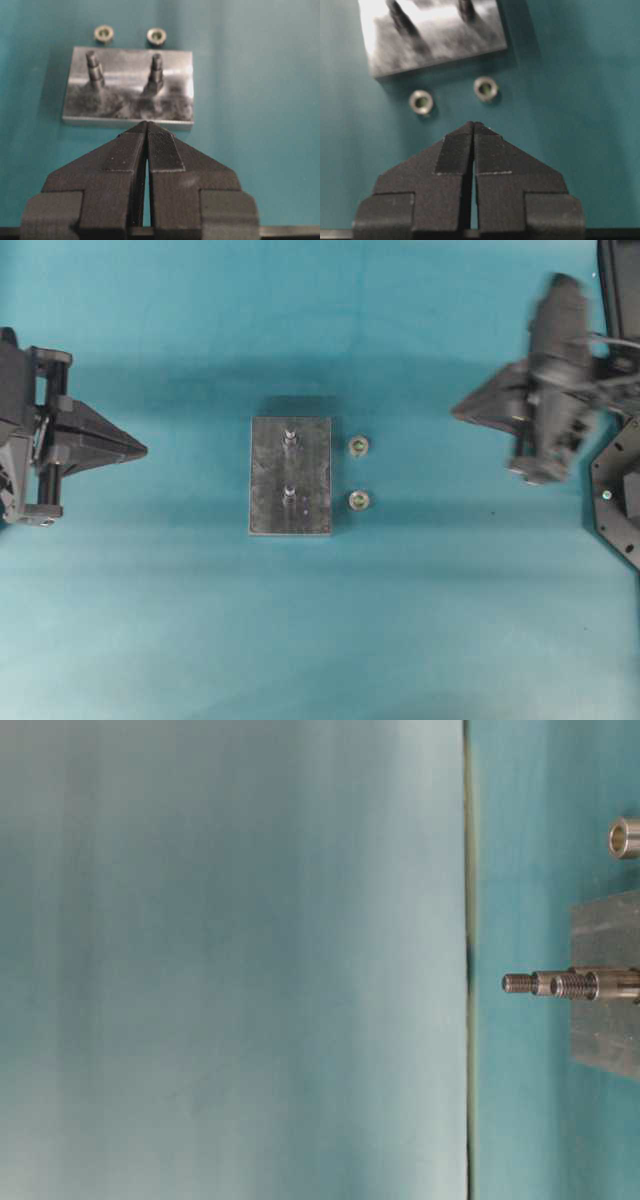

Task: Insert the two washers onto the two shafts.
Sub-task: 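Move the right gripper over the upper metal washer beside the block, then lower the right gripper, close on the upper washer and lift it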

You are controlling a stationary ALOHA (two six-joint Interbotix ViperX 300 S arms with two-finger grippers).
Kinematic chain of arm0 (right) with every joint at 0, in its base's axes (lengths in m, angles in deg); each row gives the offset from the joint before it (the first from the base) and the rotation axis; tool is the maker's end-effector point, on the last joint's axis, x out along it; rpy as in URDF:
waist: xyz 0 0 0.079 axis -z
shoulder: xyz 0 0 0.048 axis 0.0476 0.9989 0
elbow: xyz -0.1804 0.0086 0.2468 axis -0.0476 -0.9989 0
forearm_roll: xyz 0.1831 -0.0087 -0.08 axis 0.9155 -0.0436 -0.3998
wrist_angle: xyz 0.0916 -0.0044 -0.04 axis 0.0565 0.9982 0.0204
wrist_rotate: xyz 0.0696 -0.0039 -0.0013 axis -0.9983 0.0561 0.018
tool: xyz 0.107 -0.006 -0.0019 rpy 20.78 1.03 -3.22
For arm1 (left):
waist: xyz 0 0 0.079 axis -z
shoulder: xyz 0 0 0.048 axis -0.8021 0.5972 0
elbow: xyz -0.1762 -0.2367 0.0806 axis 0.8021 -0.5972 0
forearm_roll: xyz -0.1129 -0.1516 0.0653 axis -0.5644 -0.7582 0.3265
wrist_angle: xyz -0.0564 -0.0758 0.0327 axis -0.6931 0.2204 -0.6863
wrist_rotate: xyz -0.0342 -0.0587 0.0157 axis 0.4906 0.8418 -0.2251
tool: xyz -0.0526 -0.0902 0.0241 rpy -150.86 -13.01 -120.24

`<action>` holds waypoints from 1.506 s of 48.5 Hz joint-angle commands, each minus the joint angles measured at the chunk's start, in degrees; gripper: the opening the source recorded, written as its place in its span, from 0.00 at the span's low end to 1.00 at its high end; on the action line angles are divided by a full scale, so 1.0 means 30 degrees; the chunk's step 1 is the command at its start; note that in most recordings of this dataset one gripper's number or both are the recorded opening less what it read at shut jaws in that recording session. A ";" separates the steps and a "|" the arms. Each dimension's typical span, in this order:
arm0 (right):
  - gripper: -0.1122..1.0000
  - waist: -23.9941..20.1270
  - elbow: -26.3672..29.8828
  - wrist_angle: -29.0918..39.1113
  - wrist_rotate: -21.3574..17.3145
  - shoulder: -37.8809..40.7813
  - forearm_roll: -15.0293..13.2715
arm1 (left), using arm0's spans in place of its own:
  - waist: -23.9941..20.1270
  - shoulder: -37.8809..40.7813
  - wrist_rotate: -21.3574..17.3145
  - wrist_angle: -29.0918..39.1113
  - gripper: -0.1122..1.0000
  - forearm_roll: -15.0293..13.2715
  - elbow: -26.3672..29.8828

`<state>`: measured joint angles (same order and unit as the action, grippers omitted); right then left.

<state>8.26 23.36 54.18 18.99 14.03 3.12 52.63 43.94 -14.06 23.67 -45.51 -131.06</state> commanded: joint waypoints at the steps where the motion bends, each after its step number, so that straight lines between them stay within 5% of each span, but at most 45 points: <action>1: 0.11 0.0322 0.1318 0.0469 -0.0146 0.1436 -0.0029 | -0.0029 0.0146 -0.0029 0.0146 0.10 0.0029 0.0586; 22: 0.16 0.0586 0.3252 0.0469 0.0146 0.6592 -0.0029 | 0.0146 0.0176 -0.0029 0.0381 0.10 0.0029 0.0557; 38: 0.92 0.0586 0.5801 0.1729 0.0088 1.0518 -0.0645 | 0.0322 0.0088 -0.0029 0.0557 0.10 0.0029 0.0527; 73: 0.87 -0.0117 0.8291 0.3223 0.0879 1.4648 -0.0557 | 0.0410 0.0000 0.0000 0.0938 0.10 0.0029 0.0469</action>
<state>8.44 46.92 64.11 21.10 58.50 1.27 53.68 44.03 -14.15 26.75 -45.51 -130.80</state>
